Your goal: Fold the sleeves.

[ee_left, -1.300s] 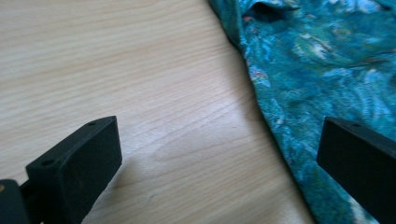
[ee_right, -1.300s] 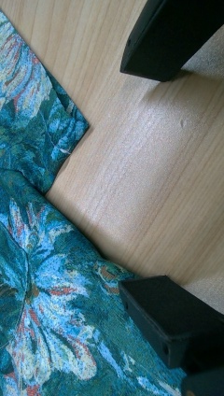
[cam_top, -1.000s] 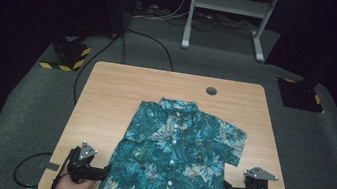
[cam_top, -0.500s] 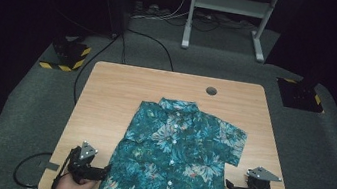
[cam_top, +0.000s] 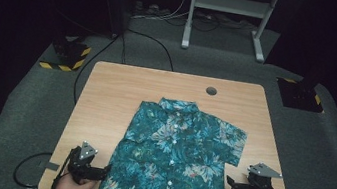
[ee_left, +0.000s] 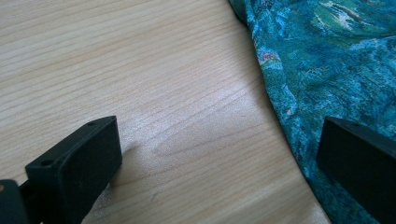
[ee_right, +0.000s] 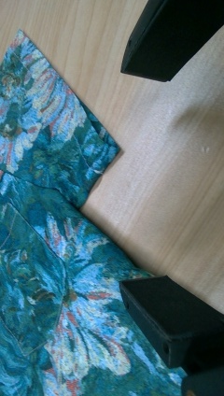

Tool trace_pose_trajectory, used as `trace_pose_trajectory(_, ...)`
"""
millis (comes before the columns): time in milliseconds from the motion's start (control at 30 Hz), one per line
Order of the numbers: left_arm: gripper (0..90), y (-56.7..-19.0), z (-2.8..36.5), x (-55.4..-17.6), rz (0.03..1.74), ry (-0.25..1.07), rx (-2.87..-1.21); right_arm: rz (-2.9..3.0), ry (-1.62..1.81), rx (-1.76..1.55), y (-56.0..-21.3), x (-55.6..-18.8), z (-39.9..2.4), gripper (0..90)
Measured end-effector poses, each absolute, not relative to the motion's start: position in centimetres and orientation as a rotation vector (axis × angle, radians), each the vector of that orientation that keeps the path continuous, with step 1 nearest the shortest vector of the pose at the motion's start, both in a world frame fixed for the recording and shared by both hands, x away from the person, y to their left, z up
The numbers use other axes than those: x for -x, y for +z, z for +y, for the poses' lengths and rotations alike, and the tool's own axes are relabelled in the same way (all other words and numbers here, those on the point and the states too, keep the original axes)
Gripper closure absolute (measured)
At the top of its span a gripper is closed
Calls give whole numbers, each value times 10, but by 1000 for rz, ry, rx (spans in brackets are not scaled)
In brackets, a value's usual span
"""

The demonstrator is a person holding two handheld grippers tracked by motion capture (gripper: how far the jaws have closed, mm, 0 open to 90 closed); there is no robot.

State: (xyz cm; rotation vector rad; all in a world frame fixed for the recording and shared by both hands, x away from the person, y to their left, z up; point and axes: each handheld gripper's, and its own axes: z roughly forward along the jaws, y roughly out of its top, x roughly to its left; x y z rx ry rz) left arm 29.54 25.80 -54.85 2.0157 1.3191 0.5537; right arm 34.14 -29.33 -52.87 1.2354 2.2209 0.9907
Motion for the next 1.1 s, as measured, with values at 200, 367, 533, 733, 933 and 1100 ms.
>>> trace_pose_trajectory(200,4,-549,258,-295,1317,553,-2016,2198,998,-1255,-524,-348,-293,1)
trace_pose_trajectory(367,4,-549,258,-295,1316,553,-2017,2186,999,-1267,-521,-357,-292,2)
trace_pose_trajectory(533,4,-549,258,-295,1316,553,-2016,2175,1000,-1284,-523,-369,-292,3)
trace_pose_trajectory(733,4,-549,258,-295,1316,553,-2017,2144,1016,-1308,-521,-379,-295,5)
trace_pose_trajectory(933,4,-549,258,-295,1316,553,-2017,2124,1023,-1319,-517,-389,-298,5)
trace_pose_trajectory(1100,4,-549,258,-295,1316,553,-2017,2103,1034,-1326,-515,-397,-300,5)
